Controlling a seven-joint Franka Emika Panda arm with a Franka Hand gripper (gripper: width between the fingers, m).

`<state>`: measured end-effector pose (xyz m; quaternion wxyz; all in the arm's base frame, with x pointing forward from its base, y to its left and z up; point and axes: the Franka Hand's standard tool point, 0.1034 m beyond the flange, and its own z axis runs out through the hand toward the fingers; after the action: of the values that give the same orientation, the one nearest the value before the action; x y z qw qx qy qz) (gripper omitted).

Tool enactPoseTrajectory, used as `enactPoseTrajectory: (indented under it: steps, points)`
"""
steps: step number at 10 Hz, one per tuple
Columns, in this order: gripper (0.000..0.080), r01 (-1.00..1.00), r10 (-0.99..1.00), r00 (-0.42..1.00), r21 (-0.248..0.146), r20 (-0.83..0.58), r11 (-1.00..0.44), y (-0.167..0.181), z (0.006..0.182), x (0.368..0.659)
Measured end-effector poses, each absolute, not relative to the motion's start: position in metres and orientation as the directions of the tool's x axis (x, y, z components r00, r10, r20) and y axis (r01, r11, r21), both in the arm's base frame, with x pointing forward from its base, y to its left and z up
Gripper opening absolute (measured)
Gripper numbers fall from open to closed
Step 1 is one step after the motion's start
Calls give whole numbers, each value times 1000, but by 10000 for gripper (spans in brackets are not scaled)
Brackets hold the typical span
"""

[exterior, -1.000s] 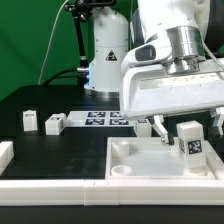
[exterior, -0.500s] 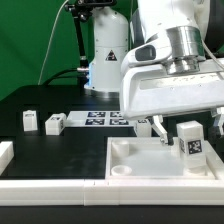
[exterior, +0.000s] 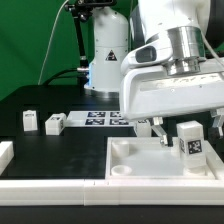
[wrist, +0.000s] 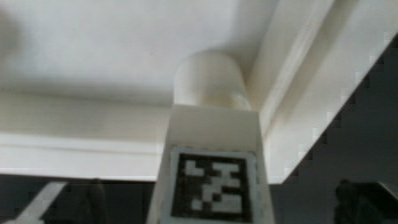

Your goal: Assemble one leg

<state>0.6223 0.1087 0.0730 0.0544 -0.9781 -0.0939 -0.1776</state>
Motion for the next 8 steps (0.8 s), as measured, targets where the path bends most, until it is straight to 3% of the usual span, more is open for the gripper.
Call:
enactPoseTrajectory:
  steps: [4, 8]
  points:
    - [649, 192, 190, 981, -149, 30, -970, 107, 79, 632]
    - [649, 184, 176, 982, -144, 62, -972, 100, 80, 641]
